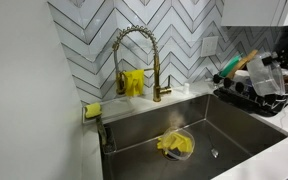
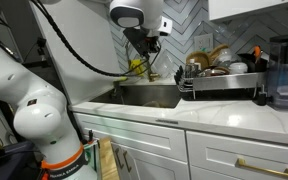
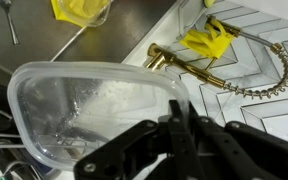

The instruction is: Put the bowl on the edge of the dish rack

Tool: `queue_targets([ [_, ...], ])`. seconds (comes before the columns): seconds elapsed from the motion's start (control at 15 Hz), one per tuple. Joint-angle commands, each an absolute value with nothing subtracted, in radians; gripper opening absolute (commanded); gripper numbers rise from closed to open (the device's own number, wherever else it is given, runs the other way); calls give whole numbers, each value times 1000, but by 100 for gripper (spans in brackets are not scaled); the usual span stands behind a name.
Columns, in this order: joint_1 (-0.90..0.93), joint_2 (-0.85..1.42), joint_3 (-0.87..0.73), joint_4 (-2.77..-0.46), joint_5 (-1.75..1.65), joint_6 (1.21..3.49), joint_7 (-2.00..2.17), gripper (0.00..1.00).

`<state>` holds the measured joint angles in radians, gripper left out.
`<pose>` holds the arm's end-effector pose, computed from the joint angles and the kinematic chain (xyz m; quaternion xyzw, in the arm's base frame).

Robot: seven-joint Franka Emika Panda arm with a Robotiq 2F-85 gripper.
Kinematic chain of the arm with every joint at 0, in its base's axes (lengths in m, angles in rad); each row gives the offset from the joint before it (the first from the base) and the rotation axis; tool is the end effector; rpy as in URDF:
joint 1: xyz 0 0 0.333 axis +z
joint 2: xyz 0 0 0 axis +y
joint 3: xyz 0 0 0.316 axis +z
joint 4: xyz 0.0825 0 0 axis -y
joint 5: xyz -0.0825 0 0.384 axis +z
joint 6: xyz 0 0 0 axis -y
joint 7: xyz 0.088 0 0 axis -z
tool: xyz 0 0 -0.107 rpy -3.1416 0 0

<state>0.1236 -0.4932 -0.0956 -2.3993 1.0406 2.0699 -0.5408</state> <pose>0.4242 0.0523 0.5359 -0.8768 -0.0494 -0.1811 0.4427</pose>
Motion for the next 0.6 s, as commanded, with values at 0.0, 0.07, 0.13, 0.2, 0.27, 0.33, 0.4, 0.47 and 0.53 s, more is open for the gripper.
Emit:
queue_targets([
  [0.0,131,-469,-91,-2400,1218,2078,-672,2],
  [0.07,132,-459,-88,-2399,1287,2073,-720,2],
  [0.13,132,-449,-83,-2399,1355,2063,-762,2],
  [0.2,124,-436,-70,-2400,1406,2060,-800,2],
  [0.27,119,-421,-61,-2400,1460,2051,-843,2],
  [0.33,113,-403,-48,-2400,1506,2052,-883,2],
  [0.4,108,-386,-38,-2399,1551,2043,-919,2],
  [0.47,105,-366,-27,-2396,1594,2038,-963,2],
  [0.53,106,-346,-17,-2393,1650,2028,-1009,2],
])
